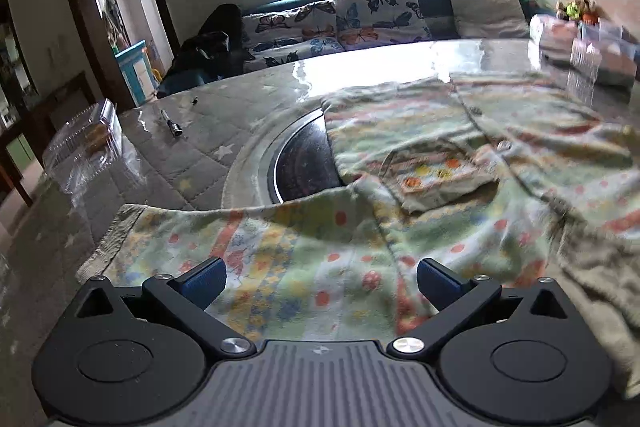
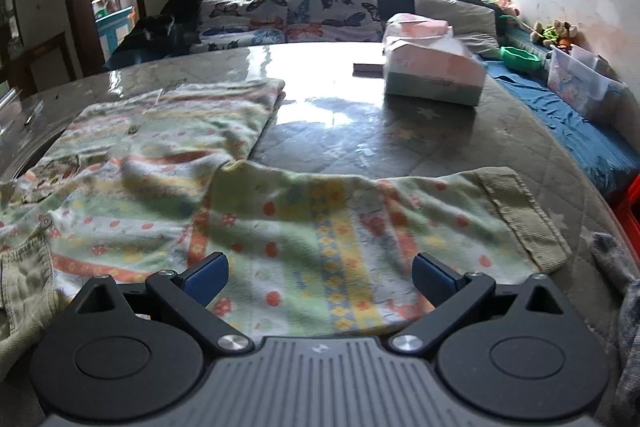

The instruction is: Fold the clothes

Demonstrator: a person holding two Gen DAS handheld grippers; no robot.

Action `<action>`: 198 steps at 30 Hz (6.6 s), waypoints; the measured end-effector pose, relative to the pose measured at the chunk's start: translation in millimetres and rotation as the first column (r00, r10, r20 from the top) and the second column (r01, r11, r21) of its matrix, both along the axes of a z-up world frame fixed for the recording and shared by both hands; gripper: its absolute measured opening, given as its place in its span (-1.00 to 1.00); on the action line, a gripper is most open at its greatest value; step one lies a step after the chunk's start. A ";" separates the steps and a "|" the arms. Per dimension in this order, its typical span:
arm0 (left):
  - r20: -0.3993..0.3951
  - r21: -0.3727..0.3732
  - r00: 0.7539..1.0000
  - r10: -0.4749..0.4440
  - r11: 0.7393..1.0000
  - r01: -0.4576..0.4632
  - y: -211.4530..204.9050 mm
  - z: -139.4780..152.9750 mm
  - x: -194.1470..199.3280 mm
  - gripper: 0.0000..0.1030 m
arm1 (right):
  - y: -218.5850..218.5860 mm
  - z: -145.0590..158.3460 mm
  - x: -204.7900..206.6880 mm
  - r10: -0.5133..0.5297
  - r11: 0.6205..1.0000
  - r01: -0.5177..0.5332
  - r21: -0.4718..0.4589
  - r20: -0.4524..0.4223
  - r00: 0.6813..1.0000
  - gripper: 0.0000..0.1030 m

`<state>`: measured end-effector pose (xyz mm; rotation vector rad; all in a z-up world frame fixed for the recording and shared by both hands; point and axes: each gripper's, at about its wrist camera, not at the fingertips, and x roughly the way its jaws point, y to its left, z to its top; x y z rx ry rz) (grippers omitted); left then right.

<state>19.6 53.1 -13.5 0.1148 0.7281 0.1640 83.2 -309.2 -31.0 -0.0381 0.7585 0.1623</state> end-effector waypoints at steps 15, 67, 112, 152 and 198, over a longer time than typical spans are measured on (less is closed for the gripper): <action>0.005 -0.154 1.000 0.006 0.988 -0.005 -3.9 17.4 9.3 1.00 | -54.0 3.3 17.9 -0.167 0.986 0.167 0.011 0.039 0.985 0.80; -0.043 -0.168 0.998 -0.039 0.985 0.031 -32.9 12.5 14.0 1.00 | -63.3 60.0 10.3 -0.126 0.954 0.087 0.286 0.123 0.984 -0.76; -0.011 -0.250 1.000 0.009 0.968 -0.012 -4.2 11.9 6.7 1.00 | 120.1 30.0 -0.4 0.448 0.893 -0.443 0.083 -0.067 0.892 -0.53; 0.020 -0.211 0.968 0.252 0.947 -0.242 57.3 8.3 3.7 1.00 | 119.6 16.9 0.8 0.427 0.904 -0.426 0.014 -0.004 0.904 0.07; 0.146 -0.594 0.984 0.102 0.805 0.005 62.8 70.8 1.3 -0.82 | 94.4 23.4 -6.5 0.362 0.927 -0.365 0.085 0.048 0.931 0.08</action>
